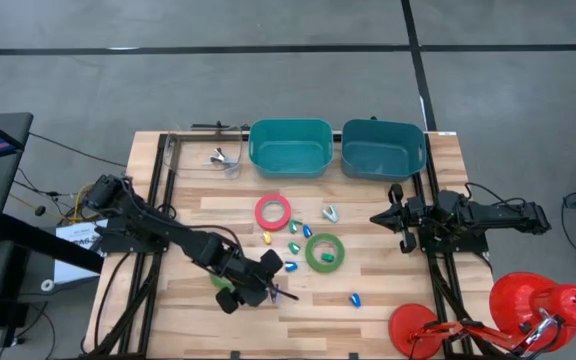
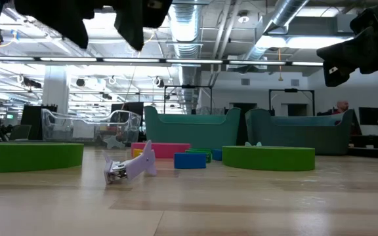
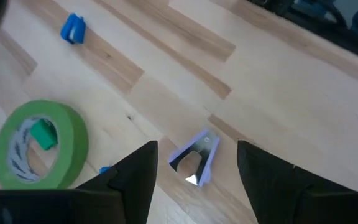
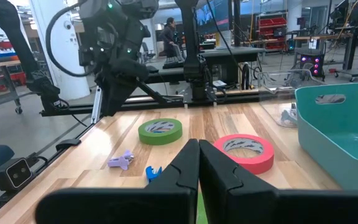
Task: Pick and place Stapler, Stapler remover, tape
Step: Put the purple staple remover into the transparent bin
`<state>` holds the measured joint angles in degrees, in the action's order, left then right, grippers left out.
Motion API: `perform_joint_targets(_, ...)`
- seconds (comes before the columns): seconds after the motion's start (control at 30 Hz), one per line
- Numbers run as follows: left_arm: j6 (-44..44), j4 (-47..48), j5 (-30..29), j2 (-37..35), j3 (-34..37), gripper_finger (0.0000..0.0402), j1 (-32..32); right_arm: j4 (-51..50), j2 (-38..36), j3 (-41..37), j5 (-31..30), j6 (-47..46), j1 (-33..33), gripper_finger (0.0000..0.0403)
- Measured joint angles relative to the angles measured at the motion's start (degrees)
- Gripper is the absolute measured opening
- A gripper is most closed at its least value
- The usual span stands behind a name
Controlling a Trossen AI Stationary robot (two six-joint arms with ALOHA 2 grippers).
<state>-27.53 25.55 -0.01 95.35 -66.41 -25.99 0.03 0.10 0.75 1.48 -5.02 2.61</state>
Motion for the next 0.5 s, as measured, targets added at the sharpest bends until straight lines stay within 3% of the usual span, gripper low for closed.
perform_joint_targets(0.5,-0.03,-0.46,0.0,4.94,3.37,0.0209,0.1,0.0,0.02,0.0,0.0,0.02,-0.02,0.0)
